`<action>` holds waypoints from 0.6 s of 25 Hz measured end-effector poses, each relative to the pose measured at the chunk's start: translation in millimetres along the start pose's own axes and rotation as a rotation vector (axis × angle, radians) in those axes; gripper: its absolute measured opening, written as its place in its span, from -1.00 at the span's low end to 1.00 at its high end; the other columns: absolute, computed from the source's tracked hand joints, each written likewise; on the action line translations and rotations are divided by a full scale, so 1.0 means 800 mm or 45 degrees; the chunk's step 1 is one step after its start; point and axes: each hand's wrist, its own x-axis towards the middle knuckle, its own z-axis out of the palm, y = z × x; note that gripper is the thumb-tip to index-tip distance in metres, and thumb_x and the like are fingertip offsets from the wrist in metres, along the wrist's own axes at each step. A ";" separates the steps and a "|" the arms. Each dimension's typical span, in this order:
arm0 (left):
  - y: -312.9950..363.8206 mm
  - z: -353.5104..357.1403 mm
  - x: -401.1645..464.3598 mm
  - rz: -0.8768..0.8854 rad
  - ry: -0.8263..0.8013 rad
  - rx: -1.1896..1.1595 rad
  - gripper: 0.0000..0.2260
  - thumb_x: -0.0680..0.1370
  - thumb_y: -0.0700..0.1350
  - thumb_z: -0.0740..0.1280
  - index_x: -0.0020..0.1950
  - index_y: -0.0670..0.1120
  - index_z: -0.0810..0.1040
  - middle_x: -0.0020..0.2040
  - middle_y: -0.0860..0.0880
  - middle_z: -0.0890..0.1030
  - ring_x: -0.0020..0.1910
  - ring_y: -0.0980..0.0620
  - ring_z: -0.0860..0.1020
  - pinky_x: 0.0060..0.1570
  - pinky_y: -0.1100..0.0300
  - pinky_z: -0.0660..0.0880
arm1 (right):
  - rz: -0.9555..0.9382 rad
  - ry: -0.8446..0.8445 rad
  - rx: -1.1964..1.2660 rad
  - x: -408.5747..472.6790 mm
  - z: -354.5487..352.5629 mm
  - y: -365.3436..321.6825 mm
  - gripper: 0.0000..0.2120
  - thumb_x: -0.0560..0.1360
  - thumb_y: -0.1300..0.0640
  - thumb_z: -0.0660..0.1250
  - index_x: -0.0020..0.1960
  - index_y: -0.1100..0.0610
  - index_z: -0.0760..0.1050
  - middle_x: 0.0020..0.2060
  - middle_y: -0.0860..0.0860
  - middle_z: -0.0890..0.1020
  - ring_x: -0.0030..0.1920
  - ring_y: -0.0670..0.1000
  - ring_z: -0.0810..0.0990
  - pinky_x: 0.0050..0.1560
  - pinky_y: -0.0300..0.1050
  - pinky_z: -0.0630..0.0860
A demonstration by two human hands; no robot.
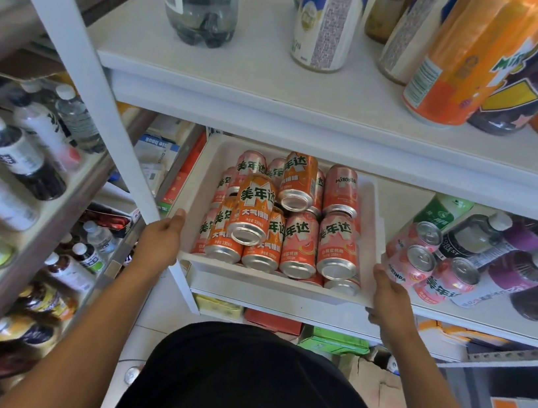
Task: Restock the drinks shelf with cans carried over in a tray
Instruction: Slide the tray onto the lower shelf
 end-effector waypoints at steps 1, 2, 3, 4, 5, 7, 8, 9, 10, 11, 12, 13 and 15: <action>-0.001 0.002 -0.002 0.009 0.013 -0.006 -0.59 0.62 0.17 0.16 -0.15 -0.15 0.52 -0.08 -0.25 0.61 -0.13 -0.17 0.57 -0.03 -0.06 0.53 | -0.034 0.026 0.005 -0.002 0.002 0.006 -0.59 0.64 -0.15 0.08 0.01 0.16 0.49 -0.21 0.11 0.52 -0.24 0.09 0.47 -0.21 -0.04 0.41; 0.000 0.005 -0.003 0.022 0.028 -0.015 -0.56 0.63 0.16 0.17 -0.12 -0.20 0.54 -0.07 -0.27 0.61 -0.11 -0.20 0.57 0.01 -0.08 0.52 | -0.087 0.069 -0.003 -0.004 0.004 0.006 -0.60 0.65 -0.14 0.09 -0.07 0.15 0.51 -0.25 0.11 0.52 -0.27 0.08 0.46 -0.21 -0.04 0.40; 0.000 0.007 -0.001 0.031 0.046 -0.025 -0.53 0.62 0.15 0.18 -0.08 -0.26 0.56 -0.06 -0.31 0.61 -0.07 -0.25 0.58 0.05 -0.11 0.52 | -0.135 0.111 -0.016 -0.004 0.007 0.005 -0.60 0.65 -0.11 0.09 -0.14 0.13 0.51 -0.26 0.12 0.54 -0.27 0.08 0.47 -0.18 -0.03 0.39; 0.001 0.008 0.000 0.039 0.062 -0.040 -0.49 0.61 0.16 0.19 -0.05 -0.31 0.56 -0.05 -0.33 0.61 -0.05 -0.27 0.58 0.06 -0.13 0.51 | -0.168 0.143 -0.021 -0.005 0.009 0.002 -0.60 0.66 -0.09 0.10 -0.17 0.13 0.51 -0.24 0.12 0.56 -0.25 0.08 0.49 -0.14 -0.04 0.38; 0.001 0.008 0.003 0.045 0.076 -0.055 -0.47 0.60 0.17 0.20 -0.04 -0.34 0.55 -0.06 -0.34 0.60 -0.06 -0.28 0.59 0.05 -0.14 0.52 | -0.181 0.166 -0.020 -0.004 0.010 -0.001 -0.61 0.66 -0.07 0.11 -0.17 0.14 0.51 -0.22 0.14 0.58 -0.21 0.09 0.51 -0.11 -0.05 0.37; -0.001 0.010 0.006 0.043 0.090 -0.081 -0.46 0.59 0.18 0.21 -0.04 -0.35 0.53 -0.11 -0.35 0.58 -0.17 -0.20 0.57 -0.03 -0.10 0.53 | -0.186 0.199 -0.019 -0.002 0.014 -0.003 -0.61 0.66 -0.05 0.12 -0.11 0.19 0.54 -0.15 0.16 0.59 -0.13 0.14 0.53 -0.06 -0.06 0.37; -0.001 0.010 0.007 0.042 0.090 -0.095 -0.46 0.59 0.17 0.21 -0.05 -0.36 0.52 -0.15 -0.35 0.57 -0.22 -0.14 0.53 -0.07 -0.06 0.51 | -0.187 0.220 -0.020 -0.001 0.015 -0.002 -0.61 0.66 -0.04 0.12 -0.09 0.21 0.54 -0.13 0.17 0.60 -0.10 0.15 0.53 -0.05 -0.07 0.37; 0.000 0.011 0.007 0.042 0.096 -0.108 -0.46 0.59 0.17 0.22 -0.05 -0.36 0.52 -0.18 -0.33 0.56 -0.23 -0.11 0.51 -0.09 -0.06 0.51 | -0.189 0.240 -0.015 0.000 0.016 -0.002 -0.61 0.65 -0.04 0.13 -0.10 0.23 0.54 -0.12 0.19 0.60 -0.10 0.16 0.53 -0.05 -0.08 0.37; 0.002 0.012 0.007 0.040 0.105 -0.115 -0.47 0.59 0.17 0.22 -0.06 -0.35 0.53 -0.19 -0.30 0.56 -0.23 -0.09 0.51 -0.07 -0.08 0.52 | -0.194 0.254 -0.006 0.001 0.017 -0.003 -0.61 0.65 -0.03 0.13 -0.10 0.24 0.53 -0.11 0.19 0.60 -0.09 0.17 0.53 -0.05 -0.08 0.37; 0.004 0.013 0.009 0.042 0.113 -0.116 -0.49 0.59 0.17 0.22 -0.07 -0.33 0.54 -0.21 -0.26 0.55 -0.23 -0.08 0.51 -0.06 -0.08 0.52 | -0.198 0.264 -0.004 0.001 0.019 -0.005 -0.63 0.65 -0.02 0.13 -0.10 0.24 0.52 -0.11 0.19 0.59 -0.07 0.18 0.52 -0.04 -0.08 0.37; 0.007 0.014 0.010 0.048 0.113 -0.108 -0.51 0.59 0.16 0.22 -0.11 -0.30 0.54 -0.24 -0.22 0.53 -0.24 -0.08 0.50 -0.09 -0.04 0.51 | -0.200 0.274 -0.003 0.003 0.019 -0.008 -0.65 0.66 -0.01 0.13 -0.09 0.22 0.52 -0.09 0.18 0.58 -0.05 0.17 0.51 -0.02 -0.09 0.35; 0.009 0.015 0.011 0.058 0.112 -0.091 -0.53 0.60 0.15 0.21 -0.17 -0.27 0.52 -0.28 -0.19 0.50 -0.27 -0.08 0.47 -0.15 0.02 0.46 | -0.204 0.278 -0.005 0.003 0.020 -0.011 -0.66 0.66 -0.01 0.13 -0.06 0.22 0.53 -0.08 0.18 0.56 -0.04 0.16 0.50 -0.01 -0.09 0.34; 0.012 0.016 0.011 0.077 0.114 -0.055 -0.56 0.61 0.13 0.20 -0.27 -0.21 0.44 -0.36 -0.14 0.43 -0.31 -0.06 0.41 -0.21 0.09 0.35 | -0.209 0.279 -0.017 0.005 0.020 -0.014 -0.63 0.66 -0.01 0.13 -0.04 0.24 0.55 -0.07 0.20 0.56 -0.04 0.15 0.49 -0.01 -0.10 0.33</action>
